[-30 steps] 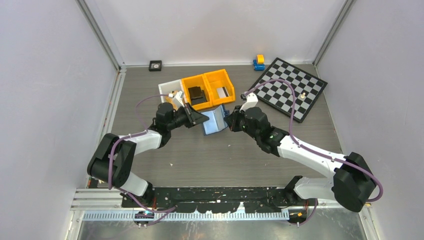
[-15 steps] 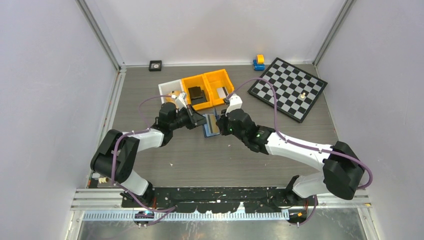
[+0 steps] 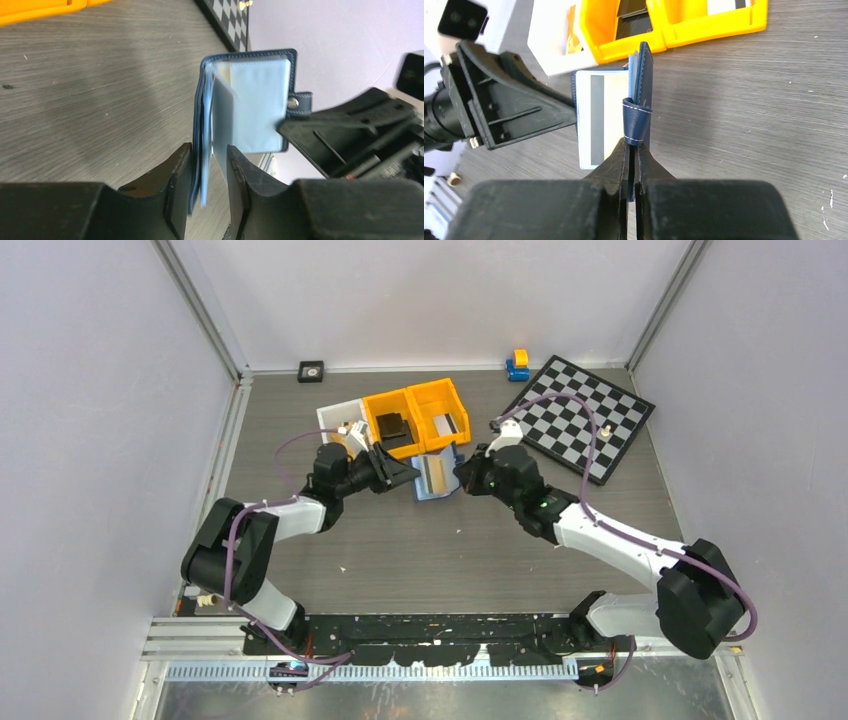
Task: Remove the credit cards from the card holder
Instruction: Remove the credit card from the card holder.
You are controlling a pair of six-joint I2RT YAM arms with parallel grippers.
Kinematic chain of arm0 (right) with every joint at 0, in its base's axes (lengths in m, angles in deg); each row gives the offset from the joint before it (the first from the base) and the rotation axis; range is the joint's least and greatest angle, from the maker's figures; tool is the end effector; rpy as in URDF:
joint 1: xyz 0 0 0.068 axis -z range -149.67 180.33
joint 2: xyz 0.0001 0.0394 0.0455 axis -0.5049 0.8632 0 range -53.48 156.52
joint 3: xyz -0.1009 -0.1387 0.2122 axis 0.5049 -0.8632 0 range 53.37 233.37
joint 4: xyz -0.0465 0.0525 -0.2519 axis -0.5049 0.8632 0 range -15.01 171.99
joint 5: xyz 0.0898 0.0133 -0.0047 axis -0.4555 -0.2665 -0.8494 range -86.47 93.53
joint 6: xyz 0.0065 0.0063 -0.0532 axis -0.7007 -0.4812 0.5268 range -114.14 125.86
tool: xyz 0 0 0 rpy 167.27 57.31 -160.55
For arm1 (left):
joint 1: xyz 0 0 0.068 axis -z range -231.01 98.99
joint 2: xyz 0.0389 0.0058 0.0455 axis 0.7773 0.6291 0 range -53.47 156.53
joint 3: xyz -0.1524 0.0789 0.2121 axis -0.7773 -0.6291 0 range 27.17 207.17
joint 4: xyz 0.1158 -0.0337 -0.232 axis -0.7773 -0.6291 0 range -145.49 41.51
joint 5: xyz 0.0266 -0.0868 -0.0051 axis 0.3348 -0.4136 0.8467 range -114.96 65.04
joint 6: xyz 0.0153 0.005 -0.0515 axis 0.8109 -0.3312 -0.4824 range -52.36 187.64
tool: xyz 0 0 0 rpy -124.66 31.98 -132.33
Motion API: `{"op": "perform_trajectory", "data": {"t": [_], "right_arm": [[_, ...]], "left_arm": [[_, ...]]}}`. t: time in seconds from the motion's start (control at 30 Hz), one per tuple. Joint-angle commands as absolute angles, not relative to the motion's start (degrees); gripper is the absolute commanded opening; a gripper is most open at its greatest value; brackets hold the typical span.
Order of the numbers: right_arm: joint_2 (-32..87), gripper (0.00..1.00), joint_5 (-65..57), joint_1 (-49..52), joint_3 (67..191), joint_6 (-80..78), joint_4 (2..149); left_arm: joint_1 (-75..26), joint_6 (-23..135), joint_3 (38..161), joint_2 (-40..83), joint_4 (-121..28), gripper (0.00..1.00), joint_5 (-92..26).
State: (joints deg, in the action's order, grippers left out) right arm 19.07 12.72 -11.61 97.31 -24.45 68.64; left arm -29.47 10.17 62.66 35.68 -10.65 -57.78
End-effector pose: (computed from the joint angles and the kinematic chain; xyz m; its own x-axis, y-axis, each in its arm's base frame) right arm 0.2162 0.1867 0.2593 -0.5207 0.2019 -0.8295 -0.3324 0.8470 0.4148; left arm 0.2808 -0.1316 0.1873 -0.8055 -0.4438 -0.3927 0.2129 0.4016 -0.8907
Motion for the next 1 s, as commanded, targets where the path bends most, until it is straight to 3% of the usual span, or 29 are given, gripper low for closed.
{"op": "perform_trajectory", "data": {"t": [0.0,0.23,0.3,0.4,0.5,0.57,0.83,0.97], "right_arm": [[16.84,0.0,-0.4,-6.33,95.1,-31.65,58.39],[19.02,0.0,-6.83,-2.58,93.13,-36.83,52.31],[19.39,0.0,-9.42,-1.76,92.37,-38.18,49.82],[19.35,0.01,-10.71,-1.52,92.1,-38.78,48.57],[18.72,0.01,-10.1,-1.18,91.62,-39.0,48.56],[18.59,0.01,-9.65,-0.55,91.13,-39.41,48.56],[19.7,0.02,-8.46,3.25,89.71,-42.53,49.09],[20.31,0.28,-7.2,4.14,90.66,-42.42,52.7]], "left_arm": [[-30.53,5.64,62.03,36.66,-0.57,0.36,-61.04],[-30.79,3.22,59.97,37.18,6.16,0.6,-61.17],[-30.81,3.43,60.26,37.61,6.28,0.62,-61.63],[-30.8,3.48,60.61,38.47,6.37,0.51,-61.94],[-30.8,3.36,60.95,38.81,6.01,0.28,-62.09],[-30.92,3.42,60.95,38.59,5.73,0.18,-62.04],[-31.41,4.49,61.02,36.82,3.12,0.12,-61.95],[-31.41,4.91,60.99,35.87,2.8,0.09,-62.04]]}}
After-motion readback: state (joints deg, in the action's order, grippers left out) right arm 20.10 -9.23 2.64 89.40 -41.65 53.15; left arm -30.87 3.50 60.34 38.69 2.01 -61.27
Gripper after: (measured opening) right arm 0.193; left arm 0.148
